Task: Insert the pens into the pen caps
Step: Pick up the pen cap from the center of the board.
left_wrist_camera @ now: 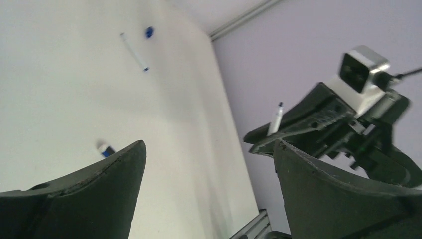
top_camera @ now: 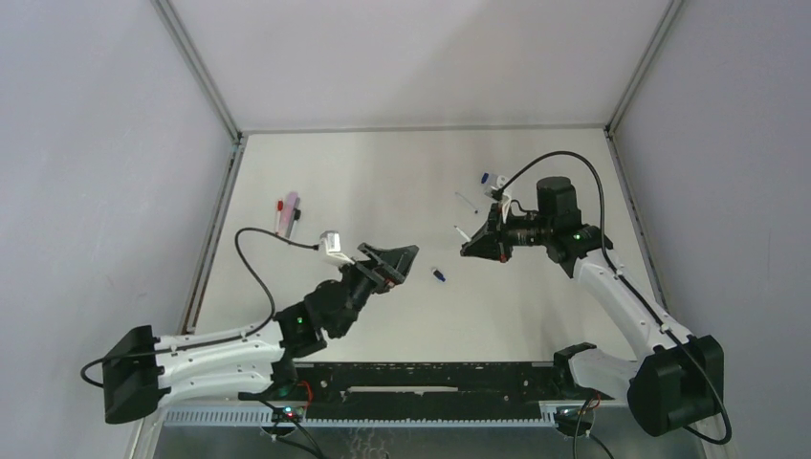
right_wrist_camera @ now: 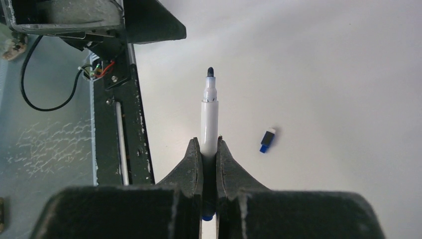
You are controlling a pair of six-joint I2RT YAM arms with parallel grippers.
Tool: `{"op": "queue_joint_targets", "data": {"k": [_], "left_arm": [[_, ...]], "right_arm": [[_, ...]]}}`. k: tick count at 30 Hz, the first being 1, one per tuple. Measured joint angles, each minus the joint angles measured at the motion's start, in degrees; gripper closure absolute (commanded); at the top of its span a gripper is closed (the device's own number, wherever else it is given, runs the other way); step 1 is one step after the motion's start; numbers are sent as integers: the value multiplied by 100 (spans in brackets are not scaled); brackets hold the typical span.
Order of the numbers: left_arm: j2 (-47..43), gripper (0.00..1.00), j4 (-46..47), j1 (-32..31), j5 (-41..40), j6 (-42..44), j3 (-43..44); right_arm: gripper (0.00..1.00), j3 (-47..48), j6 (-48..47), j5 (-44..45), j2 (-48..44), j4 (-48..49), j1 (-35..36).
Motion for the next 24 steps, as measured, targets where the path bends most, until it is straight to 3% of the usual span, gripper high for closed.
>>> {"op": "queue_joint_targets", "data": {"k": [8,12,18,24], "left_arm": [[1082,46,-3357,0,-337,-1808,1805],[2079,56,-4450,4,-332,-2496,2693],[3469,60,-5584,216,46,-3047,3727],[4216,55,-6013,577,636,-3143,4133]], "right_arm": [[100,0,-11,286,0,-63,-109],[100,0,2,363,-22,-63,-249],[100,0,33,413,-144,-63,-407],[100,9,35,426,-201,-72,-448]]}}
